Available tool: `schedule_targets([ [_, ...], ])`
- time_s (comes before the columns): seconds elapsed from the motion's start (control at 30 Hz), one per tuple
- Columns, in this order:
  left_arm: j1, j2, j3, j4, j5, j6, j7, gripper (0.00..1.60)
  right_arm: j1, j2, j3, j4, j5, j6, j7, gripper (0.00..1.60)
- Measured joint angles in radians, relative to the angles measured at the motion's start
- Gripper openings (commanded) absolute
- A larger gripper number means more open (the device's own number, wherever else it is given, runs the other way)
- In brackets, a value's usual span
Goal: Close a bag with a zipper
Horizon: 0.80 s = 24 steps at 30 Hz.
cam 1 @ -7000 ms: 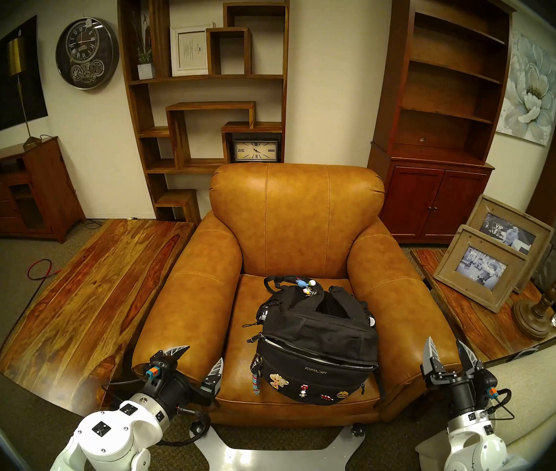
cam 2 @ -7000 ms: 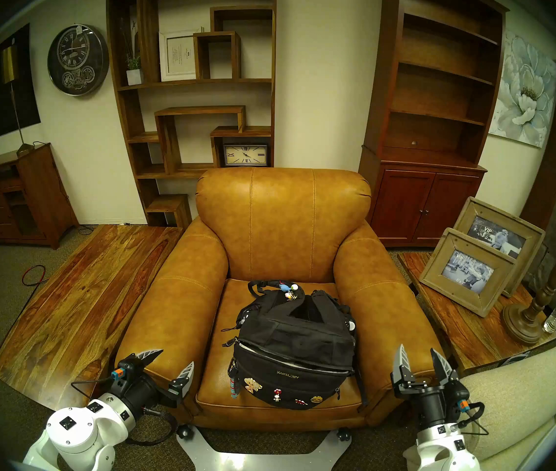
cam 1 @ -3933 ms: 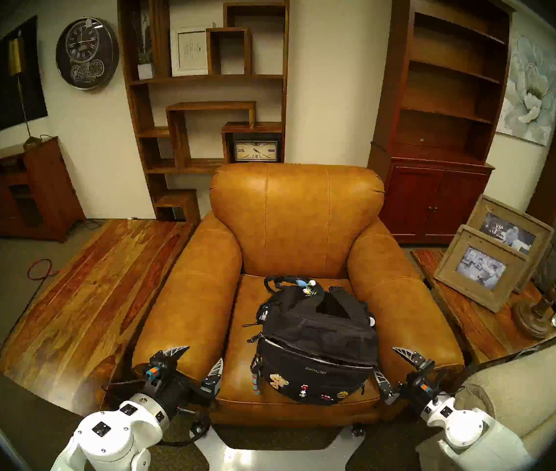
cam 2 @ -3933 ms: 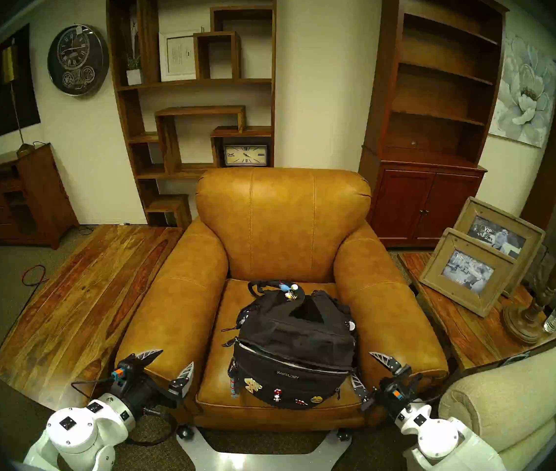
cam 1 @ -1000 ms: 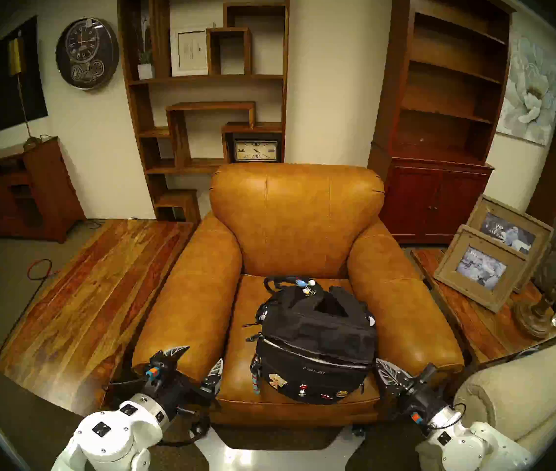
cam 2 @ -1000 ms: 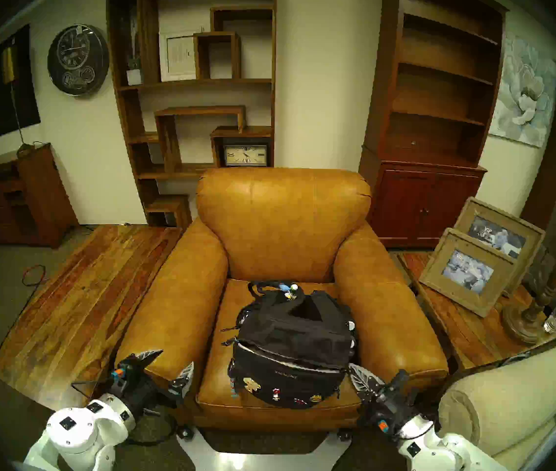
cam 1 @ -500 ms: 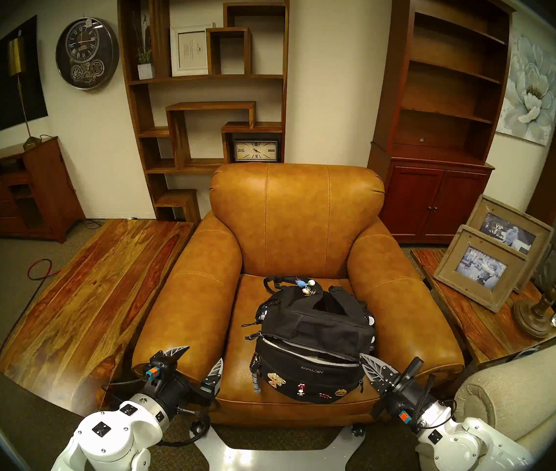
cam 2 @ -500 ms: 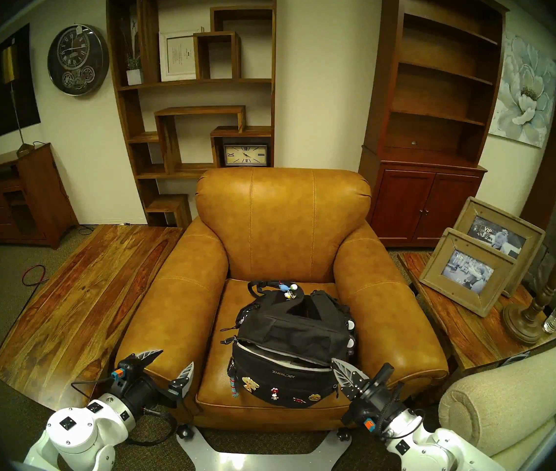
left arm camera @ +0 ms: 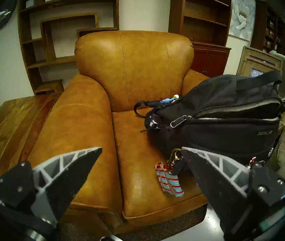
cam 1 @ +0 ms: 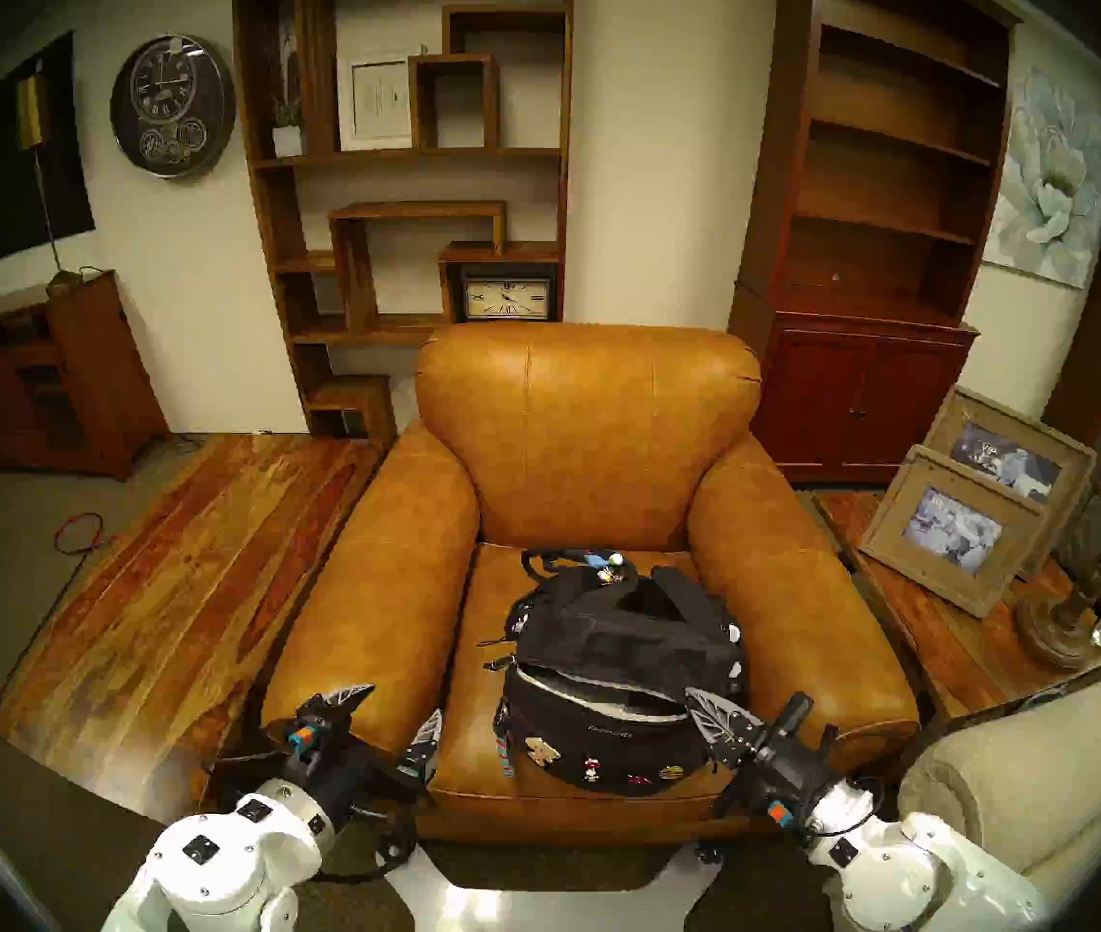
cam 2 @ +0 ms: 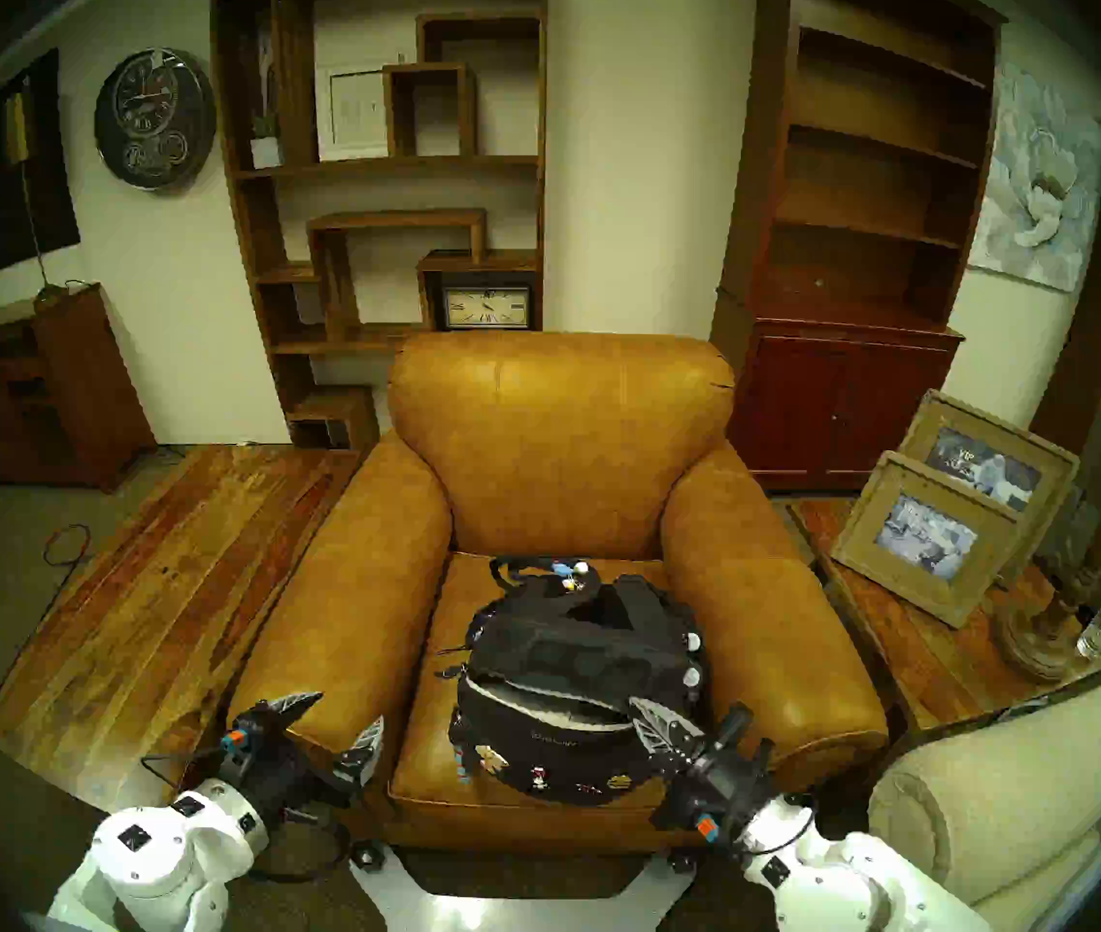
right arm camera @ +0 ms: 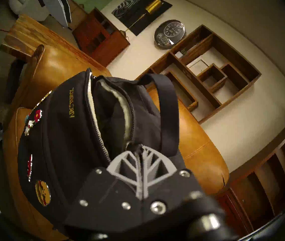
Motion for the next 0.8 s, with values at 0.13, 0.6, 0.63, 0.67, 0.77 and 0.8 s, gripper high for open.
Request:
schedule_targets([
  [0.13, 0.000, 0.000, 0.000, 0.000, 0.000, 0.000, 0.000, 1.60, 0.006, -0.001, -0.005, -0.011, -0.001, 0.002, 0.010, 0.00],
  [0.6, 0.000, -0.001, 0.000, 0.000, 0.001, 0.000, -0.001, 1.60, 0.043, -0.005, -0.045, -0.024, -0.032, 0.004, 0.047, 0.00],
  [0.63, 0.000, -0.001, 0.000, 0.000, 0.001, 0.000, -0.001, 1.60, 0.048, -0.005, -0.049, -0.025, -0.037, 0.005, 0.052, 0.00],
  [0.67, 0.000, -0.001, 0.000, 0.000, 0.001, 0.000, -0.001, 1.60, 0.050, -0.006, -0.051, -0.025, -0.039, 0.005, 0.054, 0.00],
  [0.77, 0.000, -0.001, 0.000, 0.000, 0.001, 0.000, -0.001, 1.60, 0.063, -0.008, -0.062, -0.025, -0.049, 0.008, 0.067, 0.00],
  [0.8, 0.000, -0.001, 0.000, 0.000, 0.001, 0.000, -0.001, 1.60, 0.068, -0.009, -0.067, -0.025, -0.053, 0.009, 0.073, 0.00],
])
